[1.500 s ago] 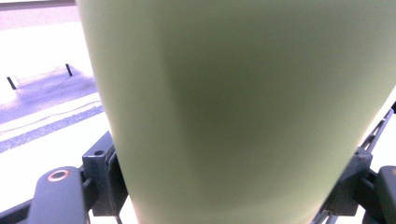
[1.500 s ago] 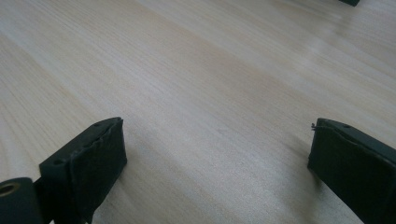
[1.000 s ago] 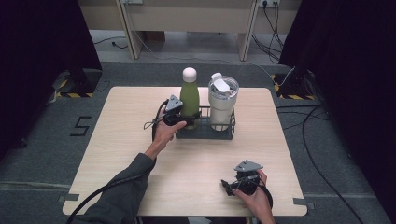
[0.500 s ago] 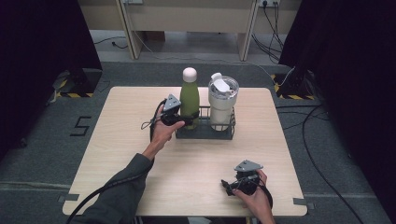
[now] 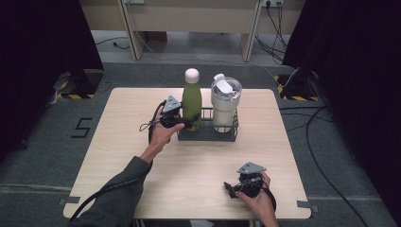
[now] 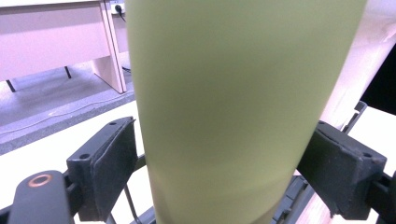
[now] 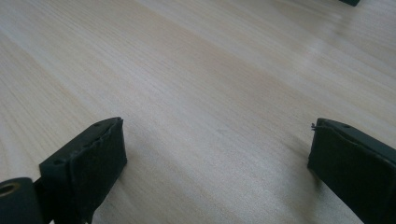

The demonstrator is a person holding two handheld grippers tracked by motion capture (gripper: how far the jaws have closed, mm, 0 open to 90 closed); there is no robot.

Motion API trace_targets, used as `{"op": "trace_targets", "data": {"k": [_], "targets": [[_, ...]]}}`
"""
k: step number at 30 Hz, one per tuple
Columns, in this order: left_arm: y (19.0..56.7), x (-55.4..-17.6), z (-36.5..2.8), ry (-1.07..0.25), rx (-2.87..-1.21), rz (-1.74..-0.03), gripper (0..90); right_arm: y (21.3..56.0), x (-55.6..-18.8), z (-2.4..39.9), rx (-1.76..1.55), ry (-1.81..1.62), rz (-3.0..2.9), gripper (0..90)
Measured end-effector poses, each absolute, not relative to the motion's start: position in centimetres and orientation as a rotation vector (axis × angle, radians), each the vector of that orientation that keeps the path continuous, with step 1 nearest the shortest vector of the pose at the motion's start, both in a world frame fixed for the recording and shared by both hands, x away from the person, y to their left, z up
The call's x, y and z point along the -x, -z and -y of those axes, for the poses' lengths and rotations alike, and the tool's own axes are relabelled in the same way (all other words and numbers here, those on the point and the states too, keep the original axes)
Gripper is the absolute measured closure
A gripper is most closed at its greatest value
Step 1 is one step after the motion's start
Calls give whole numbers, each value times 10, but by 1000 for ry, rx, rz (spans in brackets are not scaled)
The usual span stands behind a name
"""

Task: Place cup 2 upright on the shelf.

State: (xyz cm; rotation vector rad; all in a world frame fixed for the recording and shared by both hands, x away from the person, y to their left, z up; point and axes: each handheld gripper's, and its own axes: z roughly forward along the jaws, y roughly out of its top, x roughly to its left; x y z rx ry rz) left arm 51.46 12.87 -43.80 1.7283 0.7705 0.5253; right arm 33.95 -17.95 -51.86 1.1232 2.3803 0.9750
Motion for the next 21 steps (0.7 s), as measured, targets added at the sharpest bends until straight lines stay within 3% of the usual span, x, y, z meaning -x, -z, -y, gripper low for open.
{"op": "trace_targets", "data": {"k": [21], "targets": [[437, -491, -155, -501, -1735, -789, 146, 519, -340, 179, -1122, -974, -2380, 44]]}}
